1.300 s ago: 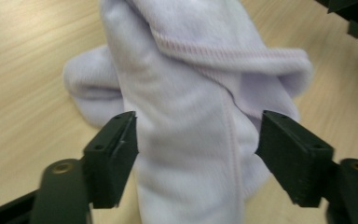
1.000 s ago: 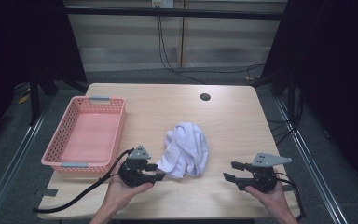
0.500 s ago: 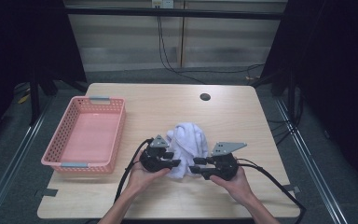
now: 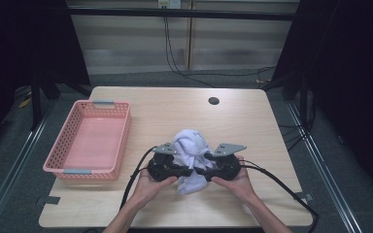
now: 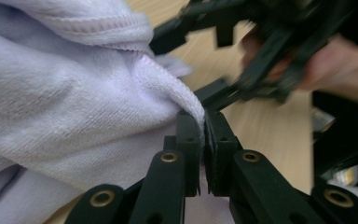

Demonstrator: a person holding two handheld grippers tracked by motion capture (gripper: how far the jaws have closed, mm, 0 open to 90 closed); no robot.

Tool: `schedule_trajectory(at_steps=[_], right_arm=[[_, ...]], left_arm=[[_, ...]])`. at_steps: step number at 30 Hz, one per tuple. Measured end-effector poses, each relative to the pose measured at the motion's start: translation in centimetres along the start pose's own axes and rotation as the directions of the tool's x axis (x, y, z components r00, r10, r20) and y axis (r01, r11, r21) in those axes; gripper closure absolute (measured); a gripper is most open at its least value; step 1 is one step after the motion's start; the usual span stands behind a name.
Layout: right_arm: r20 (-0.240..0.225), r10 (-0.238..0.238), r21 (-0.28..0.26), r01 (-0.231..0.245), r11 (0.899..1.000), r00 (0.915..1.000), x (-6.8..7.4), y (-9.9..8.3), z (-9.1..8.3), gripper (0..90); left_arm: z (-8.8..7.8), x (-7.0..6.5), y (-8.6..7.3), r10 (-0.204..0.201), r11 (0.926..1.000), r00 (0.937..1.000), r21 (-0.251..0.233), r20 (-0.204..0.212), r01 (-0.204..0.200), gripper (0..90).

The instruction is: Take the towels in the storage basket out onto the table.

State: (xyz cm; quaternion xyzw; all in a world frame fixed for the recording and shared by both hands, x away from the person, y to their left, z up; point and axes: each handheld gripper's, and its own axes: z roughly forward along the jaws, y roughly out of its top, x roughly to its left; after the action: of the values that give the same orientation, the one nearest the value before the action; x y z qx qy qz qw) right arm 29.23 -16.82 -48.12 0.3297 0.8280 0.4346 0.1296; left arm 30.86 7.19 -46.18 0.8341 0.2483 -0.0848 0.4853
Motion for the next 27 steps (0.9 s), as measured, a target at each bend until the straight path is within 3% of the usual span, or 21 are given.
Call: schedule_trajectory(at_steps=[1,4,5,6,11,12,15,17,19,23,24,27], right_arm=[[0.01,-0.007,0.007,0.007,1.0,0.9999,0.0,-0.1,0.2,37.4],[0.025,0.002,0.029,-0.002,1.0,0.9997,-0.1,-0.4,0.8,59.4],[0.024,0.003,0.03,-0.004,1.0,0.9997,-0.1,-0.4,0.8,63.5],[0.025,0.009,0.031,-0.01,0.999,0.9996,-0.2,-0.2,0.5,66.8],[0.041,0.071,-0.022,-0.07,0.997,0.9966,-1.9,0.3,-1.8,69.4],[0.042,0.083,-0.033,-0.081,0.996,0.9957,-2.4,0.3,-2.4,69.4],[0.017,0.136,-0.103,-0.134,0.986,0.9905,-3.7,0.7,-4.7,75.3],[0.084,0.139,-0.121,-0.128,0.984,0.9867,-4.4,1.0,-6.2,78.2],[0.1,0.143,-0.122,-0.131,0.984,0.9847,-5.2,0.9,-7.6,81.6],[0.145,0.178,-0.14,-0.158,0.977,0.9733,-6.7,0.1,-9.9,82.7],[0.159,0.186,-0.15,-0.162,0.975,0.9697,-7.1,0.0,-10.6,83.4],[0.222,0.214,-0.171,-0.178,0.969,0.9513,-8.5,-0.4,-12.5,83.9]], left_arm=[[-0.2,0.0,0.1,-0.008,0.9999,0.9999,-0.015,0.009,0.008,86.2],[-1.0,0.0,0.4,0.0,0.9993,1.0,-0.037,-0.007,-0.001,86.5],[-1.6,0.0,0.6,0.009,0.9983,0.9994,-0.057,-0.034,-0.011,86.6],[-2.2,0.1,0.9,0.007,0.9967,0.9993,-0.08,-0.036,-0.01,86.7],[-6.1,0.6,1.4,-0.026,0.9798,0.996,-0.2,-0.085,0.009,87.0],[-7.0,0.8,1.2,-0.041,0.9733,0.9952,-0.229,-0.089,0.019,87.0],[-8.3,1.0,1.0,-0.058,0.9662,0.993,-0.256,-0.103,0.03,87.2],[-9.1,0.9,0.9,-0.071,0.9598,0.9916,-0.278,-0.109,0.038,87.3],[-9.7,0.9,0.7,-0.066,0.9613,0.9905,-0.274,-0.121,0.03,87.3],[-11.2,0.9,0.3,-0.094,0.9518,0.9828,-0.304,-0.159,0.042,87.4],[-11.9,0.9,0.3,-0.106,0.946,0.9819,-0.32,-0.157,0.051,87.4],[-13.7,1.0,0.1,-0.152,0.9287,0.9671,-0.364,-0.204,0.069,87.5]])
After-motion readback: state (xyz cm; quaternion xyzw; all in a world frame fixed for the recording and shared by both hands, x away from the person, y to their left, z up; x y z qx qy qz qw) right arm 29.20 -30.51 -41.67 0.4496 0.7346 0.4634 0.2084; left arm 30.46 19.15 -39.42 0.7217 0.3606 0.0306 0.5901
